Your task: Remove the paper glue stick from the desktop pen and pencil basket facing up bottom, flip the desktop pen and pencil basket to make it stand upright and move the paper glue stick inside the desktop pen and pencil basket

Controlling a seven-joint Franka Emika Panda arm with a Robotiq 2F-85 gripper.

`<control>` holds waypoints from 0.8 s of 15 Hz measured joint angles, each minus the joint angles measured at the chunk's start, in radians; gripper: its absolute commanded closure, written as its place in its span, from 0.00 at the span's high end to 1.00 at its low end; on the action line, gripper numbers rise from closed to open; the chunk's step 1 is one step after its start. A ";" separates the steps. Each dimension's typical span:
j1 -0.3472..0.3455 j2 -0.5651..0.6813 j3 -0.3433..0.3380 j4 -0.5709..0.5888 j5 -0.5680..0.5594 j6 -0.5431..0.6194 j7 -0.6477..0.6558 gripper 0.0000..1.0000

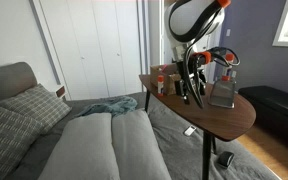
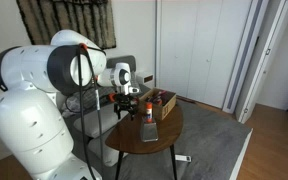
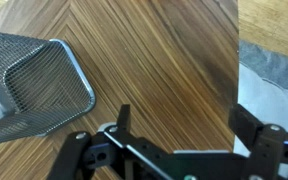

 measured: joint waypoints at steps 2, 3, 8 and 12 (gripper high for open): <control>0.000 0.000 0.000 0.000 0.000 0.000 0.000 1.00; 0.000 0.000 0.000 0.000 0.000 0.000 0.000 1.00; 0.014 -0.025 -0.006 0.018 0.000 -0.002 0.004 1.00; 0.042 -0.145 0.001 0.050 -0.036 -0.013 0.057 1.00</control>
